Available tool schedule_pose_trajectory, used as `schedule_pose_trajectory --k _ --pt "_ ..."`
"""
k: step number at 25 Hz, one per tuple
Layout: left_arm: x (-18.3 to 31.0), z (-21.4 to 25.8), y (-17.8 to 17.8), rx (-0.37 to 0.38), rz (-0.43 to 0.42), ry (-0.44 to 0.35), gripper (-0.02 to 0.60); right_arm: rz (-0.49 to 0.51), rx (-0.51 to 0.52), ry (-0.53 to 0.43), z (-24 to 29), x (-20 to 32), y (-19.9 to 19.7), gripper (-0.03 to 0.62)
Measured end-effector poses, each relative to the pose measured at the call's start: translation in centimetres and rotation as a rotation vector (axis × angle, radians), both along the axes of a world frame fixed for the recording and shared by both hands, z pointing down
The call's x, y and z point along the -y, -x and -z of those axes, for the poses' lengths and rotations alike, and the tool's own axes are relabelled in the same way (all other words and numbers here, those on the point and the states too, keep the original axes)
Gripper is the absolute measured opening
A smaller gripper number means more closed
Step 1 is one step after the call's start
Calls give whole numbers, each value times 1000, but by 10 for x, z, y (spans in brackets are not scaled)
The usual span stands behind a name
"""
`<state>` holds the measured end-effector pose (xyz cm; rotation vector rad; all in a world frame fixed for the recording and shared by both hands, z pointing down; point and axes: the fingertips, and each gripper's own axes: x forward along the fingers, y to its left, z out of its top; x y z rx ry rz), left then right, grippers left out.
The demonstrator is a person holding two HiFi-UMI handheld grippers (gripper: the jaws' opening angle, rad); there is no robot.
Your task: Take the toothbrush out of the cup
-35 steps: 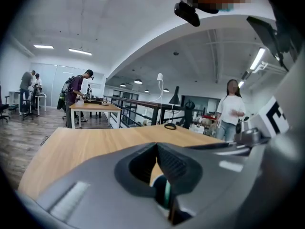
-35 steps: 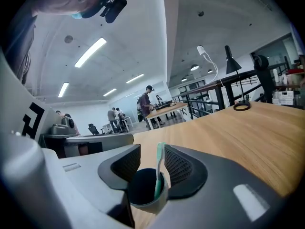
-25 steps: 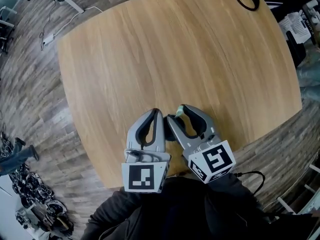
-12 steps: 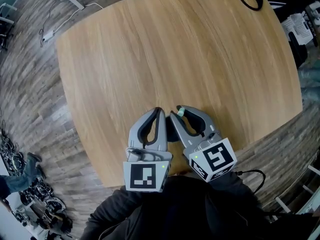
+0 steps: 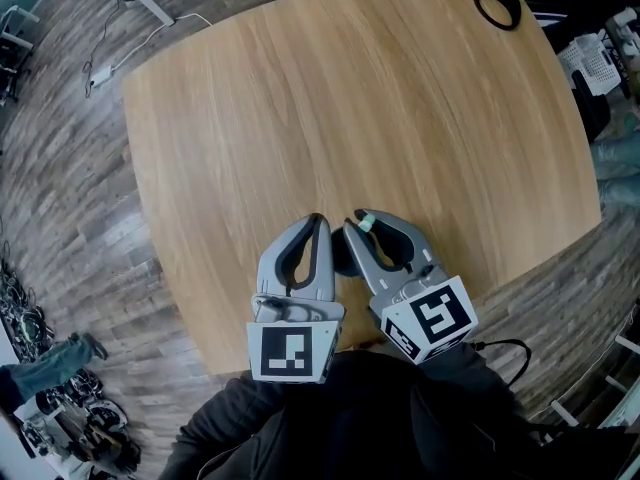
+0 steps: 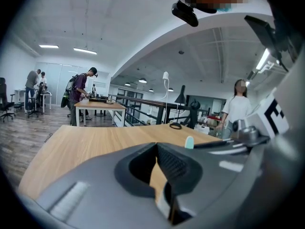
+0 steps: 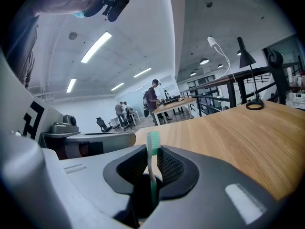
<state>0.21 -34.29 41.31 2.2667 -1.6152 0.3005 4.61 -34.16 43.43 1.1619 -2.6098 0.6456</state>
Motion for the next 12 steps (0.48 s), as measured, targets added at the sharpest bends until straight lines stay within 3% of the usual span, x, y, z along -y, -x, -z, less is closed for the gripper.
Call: schedule_pose_trajectory --k 12 --pt "-32 46 16 -15 -32 -115 9 -38 1 -118 52 -27 16 60"
